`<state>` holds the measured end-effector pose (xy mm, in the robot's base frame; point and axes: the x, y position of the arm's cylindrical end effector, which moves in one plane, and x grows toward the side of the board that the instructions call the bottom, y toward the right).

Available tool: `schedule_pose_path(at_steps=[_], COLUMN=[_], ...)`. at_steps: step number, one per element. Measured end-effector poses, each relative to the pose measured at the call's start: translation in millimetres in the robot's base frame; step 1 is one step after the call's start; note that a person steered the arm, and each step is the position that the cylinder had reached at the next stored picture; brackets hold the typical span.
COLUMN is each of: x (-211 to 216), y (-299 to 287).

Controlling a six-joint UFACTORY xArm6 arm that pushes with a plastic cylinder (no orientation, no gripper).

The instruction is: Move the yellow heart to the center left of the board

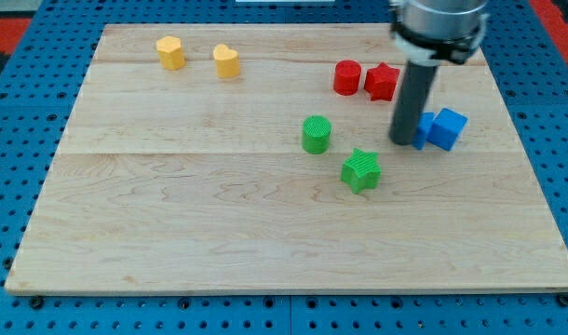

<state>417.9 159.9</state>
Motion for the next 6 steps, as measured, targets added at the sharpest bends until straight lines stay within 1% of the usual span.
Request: schedule_pose_path(at_steps=[1,2,3,4,5,6], x=[-9.1,-56.2,-133.1,-155.5,-129.9,-86.9], y=[-87.4,-152.1,-157.2,-207.9,-280.8,-359.0])
